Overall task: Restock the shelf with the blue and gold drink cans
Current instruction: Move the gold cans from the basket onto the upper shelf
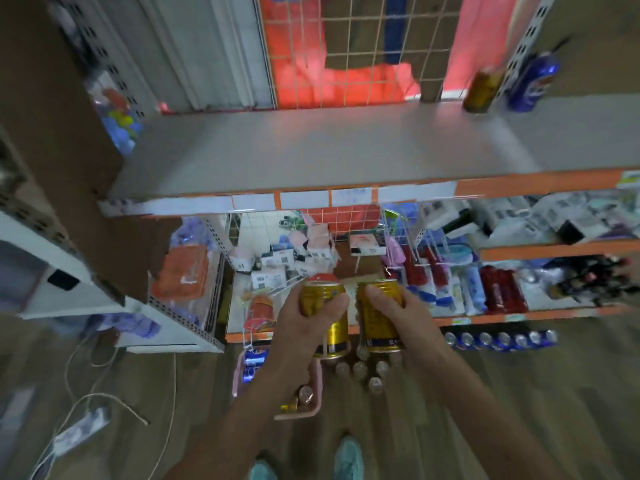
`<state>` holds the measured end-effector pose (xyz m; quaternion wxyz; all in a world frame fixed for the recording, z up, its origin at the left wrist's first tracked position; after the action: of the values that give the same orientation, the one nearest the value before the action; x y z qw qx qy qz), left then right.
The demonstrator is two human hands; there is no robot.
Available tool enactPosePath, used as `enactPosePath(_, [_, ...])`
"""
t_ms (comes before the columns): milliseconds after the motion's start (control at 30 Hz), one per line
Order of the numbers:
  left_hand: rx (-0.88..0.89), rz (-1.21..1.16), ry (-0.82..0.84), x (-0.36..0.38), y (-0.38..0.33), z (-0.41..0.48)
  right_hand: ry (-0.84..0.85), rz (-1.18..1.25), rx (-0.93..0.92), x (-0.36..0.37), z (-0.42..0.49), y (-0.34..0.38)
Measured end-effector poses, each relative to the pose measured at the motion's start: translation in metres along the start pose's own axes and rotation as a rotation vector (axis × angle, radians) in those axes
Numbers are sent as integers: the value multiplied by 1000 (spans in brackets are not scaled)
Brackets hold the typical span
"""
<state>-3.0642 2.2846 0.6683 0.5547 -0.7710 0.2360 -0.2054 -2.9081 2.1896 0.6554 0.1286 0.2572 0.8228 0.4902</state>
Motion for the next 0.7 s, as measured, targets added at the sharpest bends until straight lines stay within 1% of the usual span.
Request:
enactPosePath(200, [90,10,-5,4,-52,3,-1,-33,-80,-3,-3,51])
enactPosePath(433, [183,22,24,-14,-101,23,-51,-44,-173,11,5,102])
enactPosePath(533, [214,32,40,-18,-112,36,-97,-46,-196,13,4,116])
enactPosePath(700, [269,54,116,-8,-131,61,-210,-29,-248,-1,2,136])
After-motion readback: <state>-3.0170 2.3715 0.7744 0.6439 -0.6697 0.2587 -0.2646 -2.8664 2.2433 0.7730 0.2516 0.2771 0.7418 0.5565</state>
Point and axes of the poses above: each hand's wrist, its own z-axis towards the middle knuckle, its own x-axis out of the palm, y = z × x, the point moved 1 cm from there along z, towards the middle knuckle, and after that the axes turned 3 degrees about x, right-handed, at the moved point
